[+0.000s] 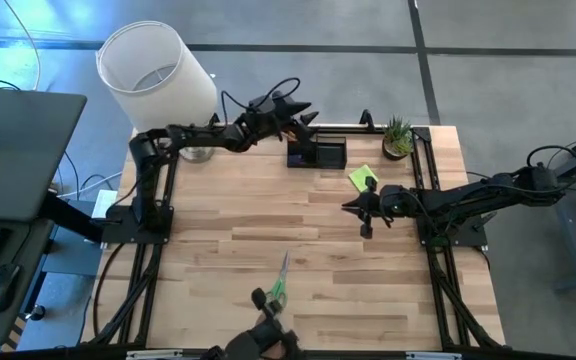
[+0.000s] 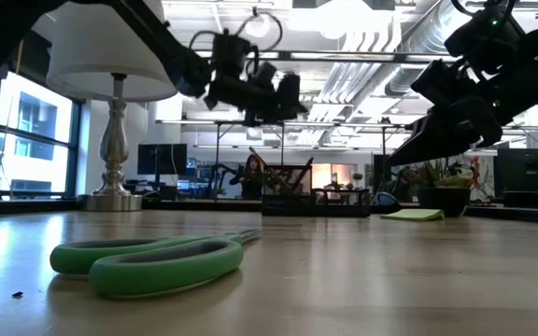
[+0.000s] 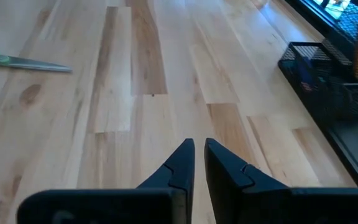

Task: Pick and place office supplies into organizer
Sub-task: Put the green scissors into the black desk organizer

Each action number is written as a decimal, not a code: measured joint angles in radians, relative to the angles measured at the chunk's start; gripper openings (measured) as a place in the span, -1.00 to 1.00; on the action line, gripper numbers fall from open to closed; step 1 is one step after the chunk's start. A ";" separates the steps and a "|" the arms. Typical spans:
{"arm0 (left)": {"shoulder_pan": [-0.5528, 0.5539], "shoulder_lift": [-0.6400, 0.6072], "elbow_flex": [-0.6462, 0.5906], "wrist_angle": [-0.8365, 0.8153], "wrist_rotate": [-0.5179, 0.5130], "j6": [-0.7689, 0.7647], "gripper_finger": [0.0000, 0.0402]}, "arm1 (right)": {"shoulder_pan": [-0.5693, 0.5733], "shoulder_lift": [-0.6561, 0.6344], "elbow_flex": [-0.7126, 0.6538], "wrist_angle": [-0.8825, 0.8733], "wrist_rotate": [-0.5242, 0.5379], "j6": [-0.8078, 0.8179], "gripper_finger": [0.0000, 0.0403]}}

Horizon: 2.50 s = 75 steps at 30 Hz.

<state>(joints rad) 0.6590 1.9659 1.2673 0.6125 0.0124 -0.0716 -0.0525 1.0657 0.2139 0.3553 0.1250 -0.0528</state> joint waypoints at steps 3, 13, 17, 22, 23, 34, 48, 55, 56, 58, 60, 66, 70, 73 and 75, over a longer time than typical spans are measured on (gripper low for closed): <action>-0.012 -0.051 0.005 -0.037 0.096 0.018 -0.11 | 0.000 0.000 0.000 -0.011 0.023 0.003 -0.85; -0.144 -0.186 0.005 -0.319 0.038 0.141 -0.11 | 0.000 0.000 0.000 -0.033 0.119 0.030 -0.84; -0.206 -0.202 0.005 -0.371 0.029 0.210 -0.11 | 0.000 0.000 0.000 -0.032 0.112 0.042 -0.84; -0.269 -0.245 0.005 -0.457 0.020 0.251 -0.11 | 0.000 0.000 0.000 -0.030 0.111 0.091 -0.81; -0.278 -0.258 0.005 -0.510 0.020 0.258 -0.11 | 0.000 0.000 0.000 -0.030 0.111 0.106 -0.80; -0.455 -0.381 -0.090 -0.953 -0.204 0.134 -0.28 | 0.001 0.000 0.000 -0.006 0.073 0.278 -0.74; -0.684 -0.363 -0.092 -1.238 -0.007 0.009 -0.52 | 0.001 0.000 0.000 0.124 -0.069 0.211 -0.74; -0.749 -0.368 -0.068 -1.251 -0.327 0.033 -0.61 | 0.033 0.000 0.011 0.143 -0.062 0.213 -0.74; -0.750 -0.376 -0.067 -1.223 -0.385 0.002 -0.62 | 0.035 0.000 0.022 0.127 -0.048 0.215 -0.74; -0.769 -0.394 -0.070 -1.168 -0.416 -0.033 -0.66 | 0.036 0.000 0.050 0.071 -0.047 0.233 -0.74; -0.790 -0.400 -0.074 -1.177 -0.307 -0.011 -0.70 | 0.049 0.006 0.075 0.023 -0.049 0.236 -0.74; -0.828 -0.358 -0.077 -1.289 -0.054 -0.132 -0.77 | 0.088 0.063 0.125 0.014 -0.012 0.134 -0.74; -0.871 -0.321 -0.077 -1.328 -0.050 -0.061 -0.72 | 0.093 0.148 0.181 0.023 0.028 0.154 -0.74; -0.903 -0.301 -0.076 -1.291 0.023 -0.033 -0.68 | 0.094 0.212 0.210 0.052 0.042 0.166 -0.74; -0.919 -0.291 -0.079 -1.284 0.051 -0.010 -0.66 | 0.095 0.261 0.228 0.076 0.024 0.158 -0.74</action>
<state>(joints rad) -0.2599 1.6747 1.1885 -0.6719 0.0636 -0.0813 0.0422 1.3269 0.4418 0.4317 0.1490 0.1053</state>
